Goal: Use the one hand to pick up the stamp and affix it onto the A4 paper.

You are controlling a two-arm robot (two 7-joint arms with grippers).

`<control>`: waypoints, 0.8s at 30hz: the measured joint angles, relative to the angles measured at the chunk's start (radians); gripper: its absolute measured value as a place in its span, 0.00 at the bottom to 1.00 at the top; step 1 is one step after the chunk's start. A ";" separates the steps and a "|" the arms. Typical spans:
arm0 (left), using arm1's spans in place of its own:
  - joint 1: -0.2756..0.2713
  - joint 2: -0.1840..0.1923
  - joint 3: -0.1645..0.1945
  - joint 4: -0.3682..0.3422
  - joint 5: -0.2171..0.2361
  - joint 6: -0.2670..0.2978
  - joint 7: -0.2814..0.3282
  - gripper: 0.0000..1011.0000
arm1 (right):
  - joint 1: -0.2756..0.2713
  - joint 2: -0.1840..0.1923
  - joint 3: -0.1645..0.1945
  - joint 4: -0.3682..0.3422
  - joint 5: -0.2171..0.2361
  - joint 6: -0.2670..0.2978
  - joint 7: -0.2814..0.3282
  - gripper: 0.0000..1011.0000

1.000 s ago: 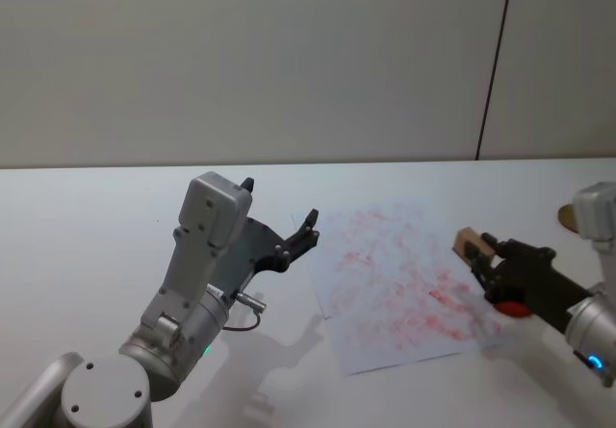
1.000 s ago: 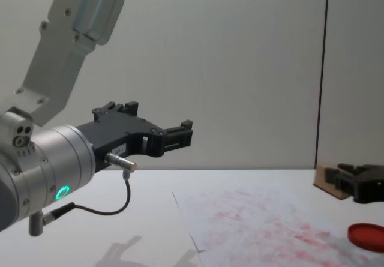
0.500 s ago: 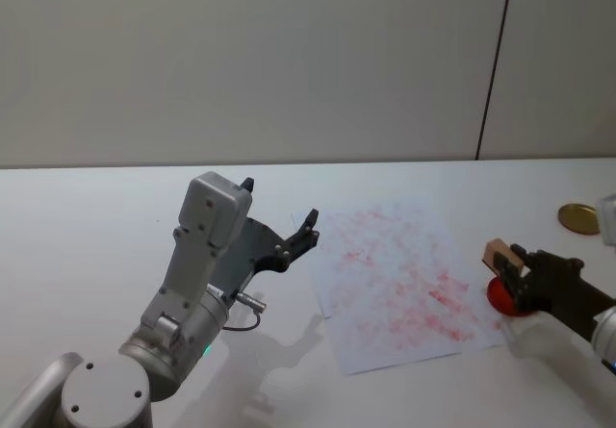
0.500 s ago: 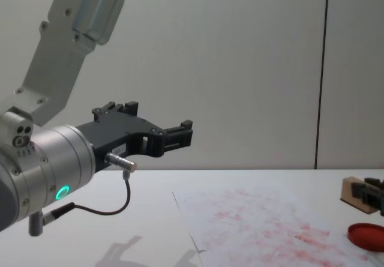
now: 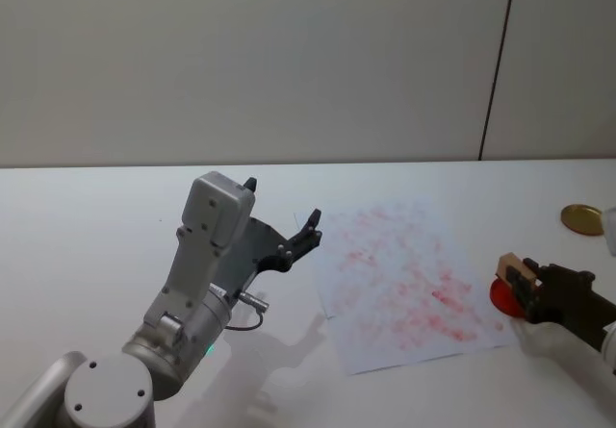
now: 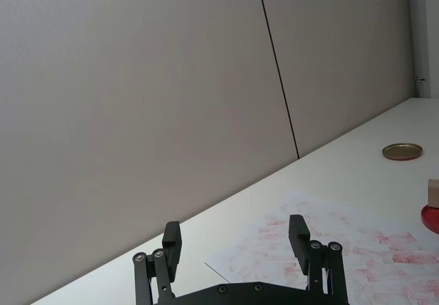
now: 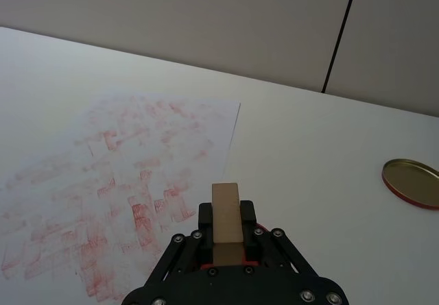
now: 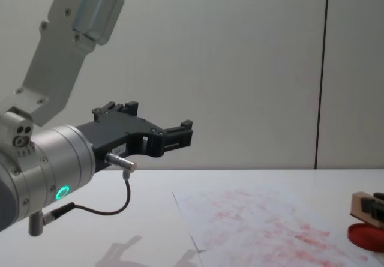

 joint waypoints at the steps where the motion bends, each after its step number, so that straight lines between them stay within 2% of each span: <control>1: 0.000 0.000 0.000 0.000 0.000 0.000 0.000 0.98 | 0.000 0.000 0.000 0.000 0.000 0.000 0.000 0.22; 12: 0.000 0.000 0.000 0.000 0.000 0.000 0.000 0.98 | 0.012 -0.005 -0.002 0.033 -0.008 0.009 -0.008 0.23; 14: 0.000 0.000 0.000 0.000 0.000 0.000 0.000 0.98 | 0.015 -0.006 -0.002 0.038 -0.009 0.011 -0.009 0.27; 19: 0.000 0.000 0.000 0.000 0.000 0.000 0.000 0.98 | 0.018 -0.007 -0.003 0.046 -0.009 0.018 -0.011 0.47; 22: 0.000 0.000 0.000 0.000 0.000 0.000 0.000 0.98 | 0.018 -0.007 -0.003 0.047 -0.008 0.019 -0.012 0.53; 24: 0.000 0.000 0.000 0.000 0.000 0.000 0.000 0.98 | 0.018 -0.007 -0.003 0.047 -0.007 0.019 -0.013 0.61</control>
